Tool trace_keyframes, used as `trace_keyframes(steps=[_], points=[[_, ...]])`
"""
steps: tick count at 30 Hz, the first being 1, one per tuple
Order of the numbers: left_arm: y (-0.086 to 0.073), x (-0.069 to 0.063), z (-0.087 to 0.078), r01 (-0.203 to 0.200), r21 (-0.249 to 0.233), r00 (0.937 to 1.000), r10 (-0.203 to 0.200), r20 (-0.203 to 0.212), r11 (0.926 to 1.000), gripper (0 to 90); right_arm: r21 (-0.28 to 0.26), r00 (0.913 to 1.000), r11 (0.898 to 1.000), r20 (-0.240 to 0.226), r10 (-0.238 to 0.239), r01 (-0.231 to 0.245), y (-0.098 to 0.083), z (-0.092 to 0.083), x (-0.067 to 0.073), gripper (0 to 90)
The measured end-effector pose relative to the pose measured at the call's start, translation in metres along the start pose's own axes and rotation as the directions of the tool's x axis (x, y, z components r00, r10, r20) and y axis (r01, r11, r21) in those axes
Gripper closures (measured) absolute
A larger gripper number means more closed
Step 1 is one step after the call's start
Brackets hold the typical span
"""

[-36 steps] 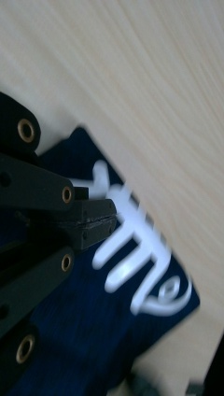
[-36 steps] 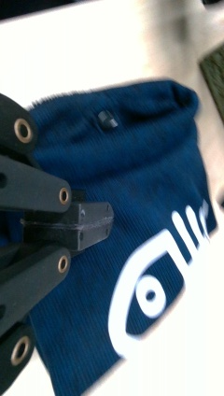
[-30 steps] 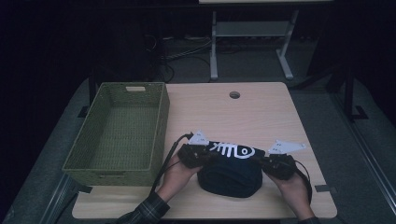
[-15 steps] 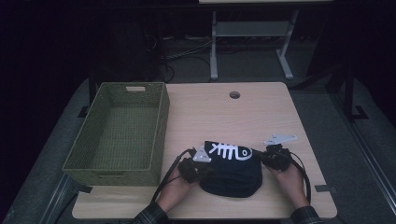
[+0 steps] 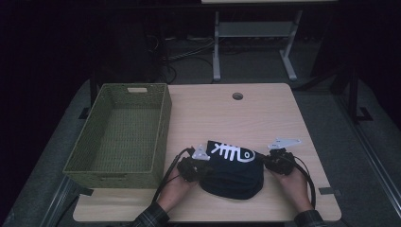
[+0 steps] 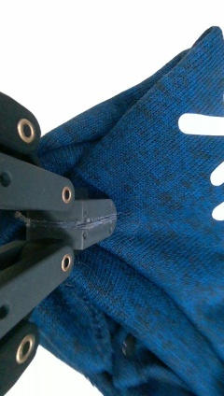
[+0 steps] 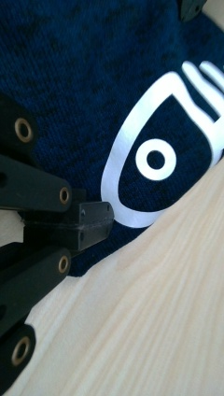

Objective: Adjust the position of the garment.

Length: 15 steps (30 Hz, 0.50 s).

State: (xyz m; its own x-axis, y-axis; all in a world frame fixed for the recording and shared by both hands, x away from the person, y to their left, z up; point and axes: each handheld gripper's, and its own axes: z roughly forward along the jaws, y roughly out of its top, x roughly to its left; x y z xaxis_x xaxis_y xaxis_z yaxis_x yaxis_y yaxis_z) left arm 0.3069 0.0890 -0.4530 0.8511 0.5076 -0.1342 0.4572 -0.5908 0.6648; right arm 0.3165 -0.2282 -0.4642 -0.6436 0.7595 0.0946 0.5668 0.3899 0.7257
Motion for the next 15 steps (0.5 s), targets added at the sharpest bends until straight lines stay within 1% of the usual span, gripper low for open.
trace_keyframes(steps=[1,2,4,6,7,8,9,10,11,12,14,15], points=[[0.001,0.001,-0.002,0.017,-0.013,0.9998,-0.017,0.012,0.9998,86.7,-0.018,1.0000,1.000,0.000,0.001,-0.001,0.000,-0.003,0.000,85.3],[0.001,0.002,-0.004,0.023,-0.023,0.9996,-0.022,0.016,0.9995,84.8,-0.031,1.0000,0.999,-0.005,0.008,-0.009,0.000,-0.006,0.000,83.7],[0.004,0.003,-0.009,0.027,-0.041,0.9995,-0.026,0.016,0.9988,81.4,-0.045,1.0000,0.999,0.003,0.007,-0.007,-0.001,-0.011,0.000,78.4],[0.006,0.004,-0.014,0.032,-0.062,0.9994,-0.032,0.014,0.9976,76.7,-0.054,0.9996,0.999,0.028,0.002,-0.001,-0.004,-0.016,0.001,73.4],[0.007,0.004,-0.017,0.033,-0.067,0.9994,-0.032,0.012,0.9972,74.2,-0.058,0.9995,0.998,0.032,0.002,0.000,-0.006,-0.018,0.000,69.6],[0.007,0.004,-0.017,0.033,-0.067,0.9994,-0.032,0.012,0.9972,71.2,-0.058,0.9995,0.998,0.032,0.002,0.000,-0.006,-0.018,0.000,69.6],[0.009,0.005,-0.021,0.037,-0.083,0.9993,-0.036,0.009,0.9959,69.1,-0.061,0.9989,0.998,0.046,0.009,-0.007,-0.009,-0.023,0.000,60.0],[0.010,0.005,-0.022,0.042,-0.088,0.9991,-0.041,0.003,0.9952,67.7,-0.061,0.9982,0.998,0.059,0.010,-0.007,-0.010,-0.024,0.000,56.8],[0.011,0.007,-0.024,0.040,-0.090,0.9991,-0.041,-0.007,0.9952,64.8,-0.067,0.9975,0.998,0.069,0.012,-0.008,-0.012,-0.027,0.000,52.2],[0.011,0.007,-0.024,0.040,-0.090,0.9991,-0.041,-0.007,0.9952,61.5,-0.069,0.9967,0.998,0.079,0.016,-0.011,-0.013,-0.029,-0.001,47.6],[0.013,0.010,-0.024,0.059,-0.100,0.9978,-0.061,-0.025,0.9932,54.9,-0.063,0.9953,0.998,0.093,0.026,-0.020,-0.017,-0.033,-0.002,39.4],[0.013,0.012,-0.024,0.060,-0.096,0.9975,-0.063,-0.031,0.9936,52.2,-0.060,0.9944,0.998,0.102,0.028,-0.022,-0.020,-0.034,-0.002,36.8]])
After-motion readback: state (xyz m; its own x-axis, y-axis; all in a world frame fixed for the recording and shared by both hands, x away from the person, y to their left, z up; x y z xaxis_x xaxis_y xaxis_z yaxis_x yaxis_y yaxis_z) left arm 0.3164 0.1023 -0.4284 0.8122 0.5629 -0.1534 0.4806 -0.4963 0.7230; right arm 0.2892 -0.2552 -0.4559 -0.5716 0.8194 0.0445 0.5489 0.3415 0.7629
